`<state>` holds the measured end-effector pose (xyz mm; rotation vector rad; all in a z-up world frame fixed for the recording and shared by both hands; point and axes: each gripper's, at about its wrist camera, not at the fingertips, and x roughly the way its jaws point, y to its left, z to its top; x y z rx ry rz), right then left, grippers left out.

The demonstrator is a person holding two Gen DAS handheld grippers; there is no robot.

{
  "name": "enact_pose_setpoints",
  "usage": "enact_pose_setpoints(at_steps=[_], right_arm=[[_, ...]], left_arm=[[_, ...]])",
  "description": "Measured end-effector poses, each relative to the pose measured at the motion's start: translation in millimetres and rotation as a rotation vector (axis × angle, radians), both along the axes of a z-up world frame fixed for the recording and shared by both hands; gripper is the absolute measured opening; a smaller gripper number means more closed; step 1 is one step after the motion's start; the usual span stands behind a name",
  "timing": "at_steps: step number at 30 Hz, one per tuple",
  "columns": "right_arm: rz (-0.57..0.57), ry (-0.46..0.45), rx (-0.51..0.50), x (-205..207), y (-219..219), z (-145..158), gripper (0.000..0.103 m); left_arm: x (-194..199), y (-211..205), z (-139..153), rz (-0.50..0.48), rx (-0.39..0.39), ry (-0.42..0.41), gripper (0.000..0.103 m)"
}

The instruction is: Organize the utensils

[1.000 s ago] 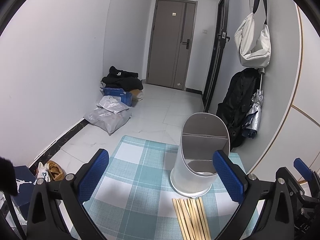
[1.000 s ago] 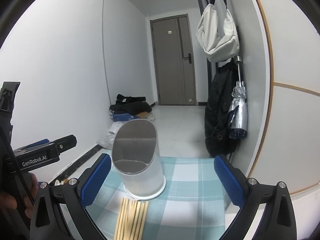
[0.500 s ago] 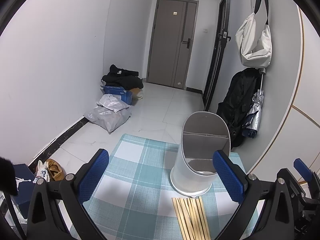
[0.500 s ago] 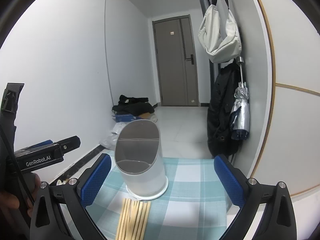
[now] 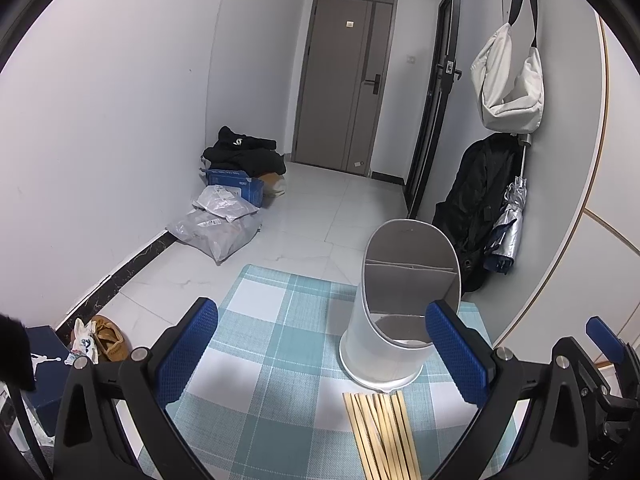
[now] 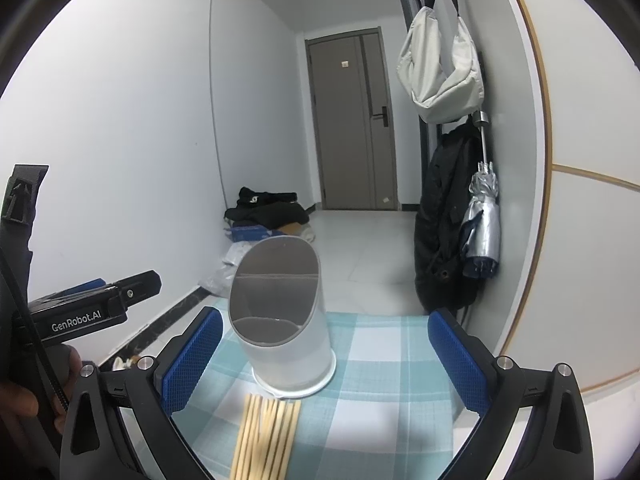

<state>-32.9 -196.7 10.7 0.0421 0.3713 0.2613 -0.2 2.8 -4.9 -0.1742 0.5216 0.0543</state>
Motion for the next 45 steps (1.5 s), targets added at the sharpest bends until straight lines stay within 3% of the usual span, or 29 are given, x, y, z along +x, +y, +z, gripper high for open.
enact_pose_setpoints(at_steps=[13, 22, 28, 33, 35, 37, 45], right_arm=[[0.0, 0.03, -0.005, 7, 1, -3, 0.103], [0.002, 0.18, -0.052, 31, 7, -29, 0.102], [0.017, 0.349, -0.095, 54, 12, -62, 0.095], [0.05, 0.51, -0.125, 74, 18, -96, 0.084], [0.078, 0.576, -0.146, 80, 24, -113, 0.074], [0.083, 0.608, -0.178, 84, 30, -123, 0.064], [0.111, 0.652, -0.237, 91, 50, -140, 0.059]], left_arm=[[3, -1, -3, -0.007, 0.006, 0.02, 0.102], [12, 6, -15, 0.008, 0.001, 0.088, 0.102], [23, 15, -37, 0.029, 0.025, 0.209, 0.102], [32, 26, -55, 0.035, 0.02, 0.311, 0.102], [34, 30, -59, 0.031, -0.004, 0.342, 0.102], [35, 34, -62, 0.036, -0.036, 0.365, 0.102], [41, 40, -69, 0.037, -0.077, 0.423, 0.102]])
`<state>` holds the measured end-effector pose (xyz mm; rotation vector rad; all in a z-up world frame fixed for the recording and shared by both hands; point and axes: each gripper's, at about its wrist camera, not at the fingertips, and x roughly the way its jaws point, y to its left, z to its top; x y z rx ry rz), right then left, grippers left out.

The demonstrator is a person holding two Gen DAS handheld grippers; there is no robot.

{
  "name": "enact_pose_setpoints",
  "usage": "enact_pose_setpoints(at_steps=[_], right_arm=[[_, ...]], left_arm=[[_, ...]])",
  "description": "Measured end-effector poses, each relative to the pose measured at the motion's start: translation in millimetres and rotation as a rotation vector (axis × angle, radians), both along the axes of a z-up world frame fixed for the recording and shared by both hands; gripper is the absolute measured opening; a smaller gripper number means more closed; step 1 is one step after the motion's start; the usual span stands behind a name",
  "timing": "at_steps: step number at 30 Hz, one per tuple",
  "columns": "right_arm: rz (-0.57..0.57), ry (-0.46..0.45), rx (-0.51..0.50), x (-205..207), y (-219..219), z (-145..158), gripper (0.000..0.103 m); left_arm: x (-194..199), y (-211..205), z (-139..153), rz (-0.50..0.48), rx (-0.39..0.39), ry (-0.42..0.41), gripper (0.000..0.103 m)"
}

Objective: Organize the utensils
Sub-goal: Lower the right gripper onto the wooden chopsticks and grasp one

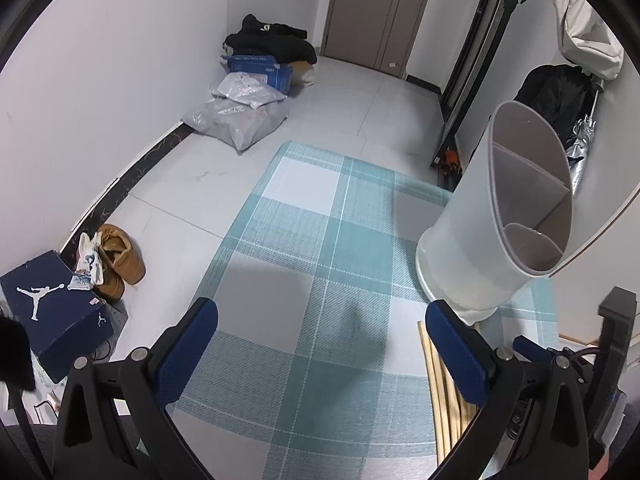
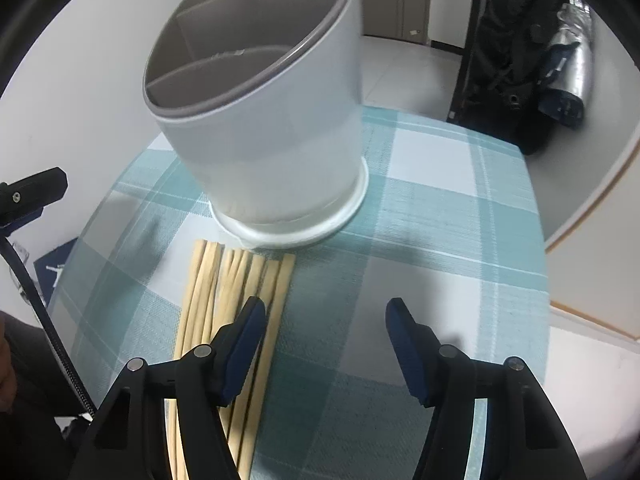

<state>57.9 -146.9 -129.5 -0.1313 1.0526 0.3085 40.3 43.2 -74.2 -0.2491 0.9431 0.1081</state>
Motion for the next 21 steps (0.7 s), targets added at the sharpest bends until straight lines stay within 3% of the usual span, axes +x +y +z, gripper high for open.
enact_pose_setpoints(at_steps=[5, 9, 15, 18, 20, 21], right_arm=[[-0.013, 0.01, -0.021, 7, 3, -3, 0.05], [0.003, -0.01, -0.069, 6, 10, -2, 0.049], [0.011, -0.017, -0.064, 12, 14, -3, 0.043], [0.016, -0.022, -0.058, 14, 17, -3, 0.028], [0.018, -0.018, -0.05, 14, 15, -2, 0.011], [0.016, -0.012, -0.044, 13, 15, 0, 0.008]], left_arm=[[2, 3, -5, -0.002, 0.008, 0.023, 0.102], [4, 7, -5, 0.007, 0.008, 0.034, 0.102], [5, 11, -10, 0.002, 0.001, 0.039, 0.102], [6, 12, -18, -0.022, -0.053, 0.067, 0.102], [8, 8, -25, -0.035, -0.071, 0.103, 0.102], [9, 5, -26, -0.043, -0.074, 0.116, 0.102]])
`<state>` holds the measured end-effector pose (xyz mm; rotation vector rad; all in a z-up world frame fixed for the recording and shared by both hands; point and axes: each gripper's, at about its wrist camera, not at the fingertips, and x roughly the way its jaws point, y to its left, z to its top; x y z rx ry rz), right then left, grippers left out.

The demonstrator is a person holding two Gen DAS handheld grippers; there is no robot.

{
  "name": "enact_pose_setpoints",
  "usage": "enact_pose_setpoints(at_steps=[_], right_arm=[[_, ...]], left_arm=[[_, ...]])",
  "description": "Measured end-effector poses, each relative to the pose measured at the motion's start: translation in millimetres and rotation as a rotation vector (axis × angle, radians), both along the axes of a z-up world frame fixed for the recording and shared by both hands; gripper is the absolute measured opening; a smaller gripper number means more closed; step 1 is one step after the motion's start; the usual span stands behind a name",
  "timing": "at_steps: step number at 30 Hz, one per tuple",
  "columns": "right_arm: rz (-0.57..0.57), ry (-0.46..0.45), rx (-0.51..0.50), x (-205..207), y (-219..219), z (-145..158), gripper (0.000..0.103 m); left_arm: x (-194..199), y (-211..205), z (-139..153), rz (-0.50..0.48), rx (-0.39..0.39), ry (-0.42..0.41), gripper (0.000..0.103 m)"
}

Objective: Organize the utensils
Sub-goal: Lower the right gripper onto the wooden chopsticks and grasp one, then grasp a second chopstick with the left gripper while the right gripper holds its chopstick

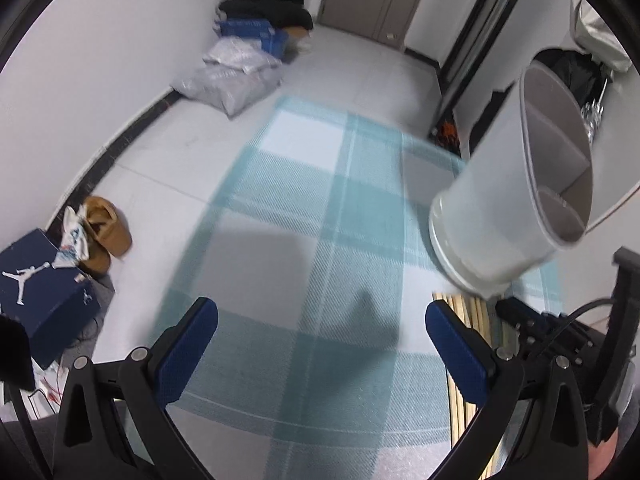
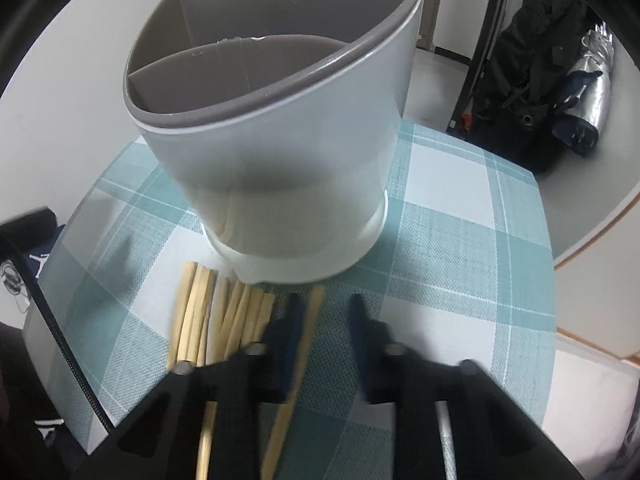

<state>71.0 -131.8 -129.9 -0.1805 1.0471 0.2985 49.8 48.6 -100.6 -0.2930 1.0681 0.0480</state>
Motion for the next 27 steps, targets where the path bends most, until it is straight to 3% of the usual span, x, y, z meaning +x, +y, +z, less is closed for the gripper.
enact_pose_setpoints(at_steps=[9, 14, 19, 23, 27], right_arm=[[-0.116, 0.04, 0.207, -4, -41, 16, 0.005], [-0.184, 0.054, 0.361, -3, -77, 27, 0.005], [-0.219, 0.088, 0.539, 0, -110, 33, 0.006], [-0.239, 0.085, 0.599, -8, -122, 39, 0.006], [-0.238, 0.056, 0.623, -13, -130, 45, 0.006]], left_arm=[[5, -40, -8, -0.12, 0.073, 0.068, 0.101], [7, -49, -15, -0.144, 0.073, 0.111, 0.1], [5, -55, -22, -0.151, 0.148, 0.14, 0.1], [4, -51, -22, -0.125, 0.192, 0.157, 0.1], [3, -45, -18, -0.104, 0.129, 0.143, 0.1]])
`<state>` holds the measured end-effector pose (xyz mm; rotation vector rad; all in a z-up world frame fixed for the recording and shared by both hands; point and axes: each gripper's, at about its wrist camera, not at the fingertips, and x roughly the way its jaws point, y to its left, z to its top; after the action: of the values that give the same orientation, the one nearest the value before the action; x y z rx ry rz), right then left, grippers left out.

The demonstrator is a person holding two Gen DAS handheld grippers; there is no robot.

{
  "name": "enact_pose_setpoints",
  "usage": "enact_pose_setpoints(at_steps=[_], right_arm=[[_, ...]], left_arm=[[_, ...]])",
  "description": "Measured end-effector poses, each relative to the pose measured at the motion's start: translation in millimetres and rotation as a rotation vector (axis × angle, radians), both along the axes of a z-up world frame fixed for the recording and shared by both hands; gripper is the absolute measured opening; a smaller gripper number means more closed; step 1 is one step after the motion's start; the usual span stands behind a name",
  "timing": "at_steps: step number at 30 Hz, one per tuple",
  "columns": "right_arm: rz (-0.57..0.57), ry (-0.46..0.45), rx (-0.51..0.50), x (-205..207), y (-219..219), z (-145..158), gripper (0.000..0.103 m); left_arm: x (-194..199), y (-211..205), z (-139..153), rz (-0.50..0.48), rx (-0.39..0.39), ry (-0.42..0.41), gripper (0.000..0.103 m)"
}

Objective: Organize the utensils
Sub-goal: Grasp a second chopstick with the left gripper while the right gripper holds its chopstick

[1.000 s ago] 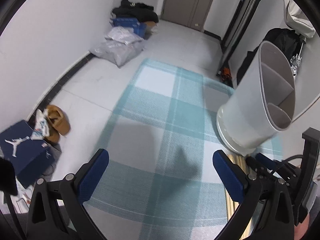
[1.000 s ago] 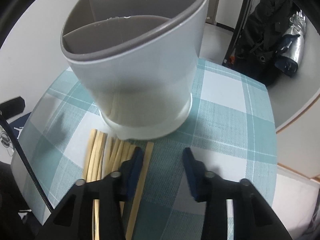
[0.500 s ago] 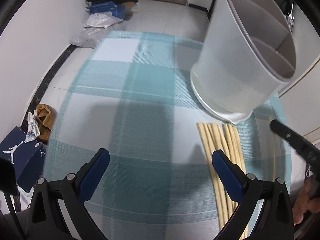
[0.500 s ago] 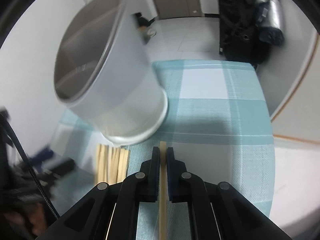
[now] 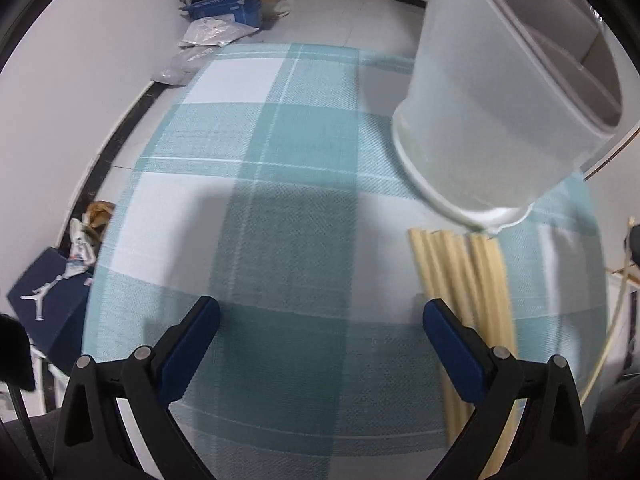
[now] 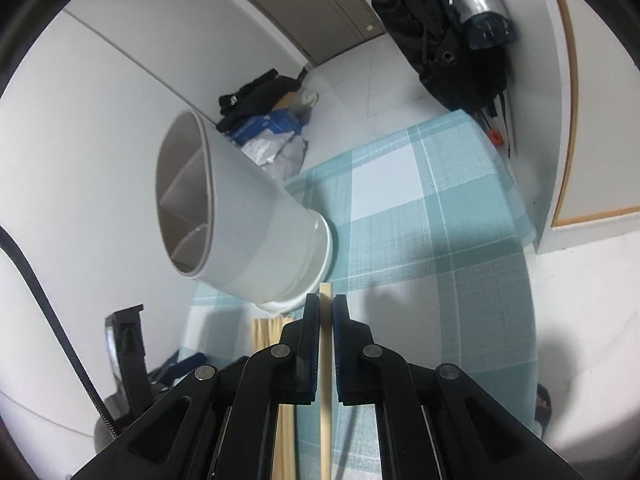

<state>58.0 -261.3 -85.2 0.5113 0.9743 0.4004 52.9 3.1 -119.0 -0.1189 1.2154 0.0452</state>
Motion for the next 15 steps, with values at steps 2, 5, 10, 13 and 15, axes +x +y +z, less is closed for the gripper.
enact_pose_setpoints(at_steps=[2, 5, 10, 13, 15], right_arm=[[0.005, -0.014, -0.002, -1, 0, 4, 0.006], [0.012, -0.032, -0.005, -5, 0, 8, 0.006], [0.023, -0.047, -0.006, -11, 1, 11, 0.006], [0.031, -0.045, 0.006, -13, -1, 12, 0.006], [0.031, -0.052, 0.004, -14, -2, 14, 0.006]], left_arm=[[-3, -2, 4, 0.0, -0.023, -0.015, 0.1], [-1, -10, 5, -0.018, -0.05, -0.023, 0.1], [7, -19, -3, -0.027, 0.02, 0.009, 0.1], [7, -17, -3, -0.021, 0.045, 0.033, 0.098], [6, -15, -2, -0.011, 0.04, 0.035, 0.094]])
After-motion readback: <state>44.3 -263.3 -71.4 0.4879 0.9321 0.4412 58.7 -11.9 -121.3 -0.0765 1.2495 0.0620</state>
